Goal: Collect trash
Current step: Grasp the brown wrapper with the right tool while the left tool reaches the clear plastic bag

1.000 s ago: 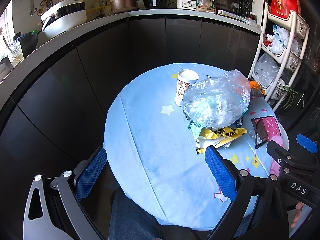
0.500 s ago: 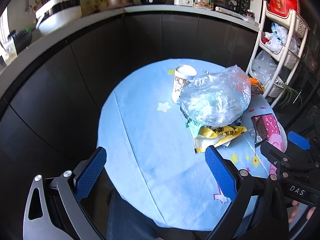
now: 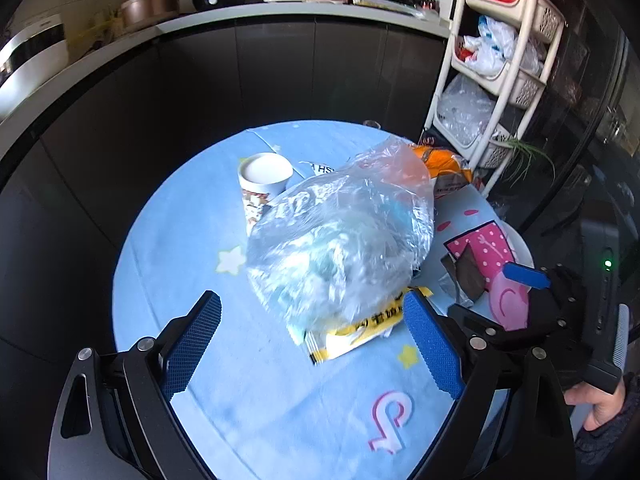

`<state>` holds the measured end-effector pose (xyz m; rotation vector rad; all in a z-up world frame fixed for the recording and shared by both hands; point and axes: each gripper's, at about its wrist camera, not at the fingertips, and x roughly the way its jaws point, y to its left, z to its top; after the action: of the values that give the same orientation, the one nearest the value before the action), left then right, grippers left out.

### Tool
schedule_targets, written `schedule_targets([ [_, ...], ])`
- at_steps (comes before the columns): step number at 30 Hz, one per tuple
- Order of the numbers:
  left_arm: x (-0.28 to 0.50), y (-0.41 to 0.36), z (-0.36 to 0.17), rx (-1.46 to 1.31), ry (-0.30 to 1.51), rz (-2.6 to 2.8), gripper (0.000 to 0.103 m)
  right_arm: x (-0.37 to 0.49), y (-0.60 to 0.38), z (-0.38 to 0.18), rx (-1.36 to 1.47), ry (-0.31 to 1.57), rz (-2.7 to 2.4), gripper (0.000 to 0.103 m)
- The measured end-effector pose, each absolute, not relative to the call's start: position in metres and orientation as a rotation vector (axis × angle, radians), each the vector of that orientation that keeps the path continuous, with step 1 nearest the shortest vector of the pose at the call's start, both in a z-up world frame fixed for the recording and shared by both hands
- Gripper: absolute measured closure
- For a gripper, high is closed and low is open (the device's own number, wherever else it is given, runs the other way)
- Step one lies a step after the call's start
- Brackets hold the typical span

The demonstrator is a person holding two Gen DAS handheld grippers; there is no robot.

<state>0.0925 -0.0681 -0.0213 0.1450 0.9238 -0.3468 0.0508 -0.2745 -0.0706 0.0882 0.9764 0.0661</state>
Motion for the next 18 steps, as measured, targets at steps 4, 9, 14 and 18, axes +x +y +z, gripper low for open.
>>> schedule_targets([
  [4, 0.115, -0.075, -0.034, 0.121, 0.973, -0.340, 0.019, 0.057, -0.283, -0.081, 0.079, 0.990, 0.069, 0.013],
  [9, 0.126, -0.080, -0.048, 0.171, 1.004, -0.304, 0.013, 0.065, -0.296, -0.097, 0.093, 1.003, 0.075, 0.017],
  [14, 0.128, -0.072, -0.048, 0.139, 1.030, -0.316, 0.029, 0.067, -0.312, -0.101, 0.178, 1.011, 0.105, 0.074],
  [18, 0.123, -0.064, -0.041, 0.117, 1.043, -0.323, 0.036, 0.058, -0.311, -0.089, 0.182, 0.975, 0.155, 0.075],
])
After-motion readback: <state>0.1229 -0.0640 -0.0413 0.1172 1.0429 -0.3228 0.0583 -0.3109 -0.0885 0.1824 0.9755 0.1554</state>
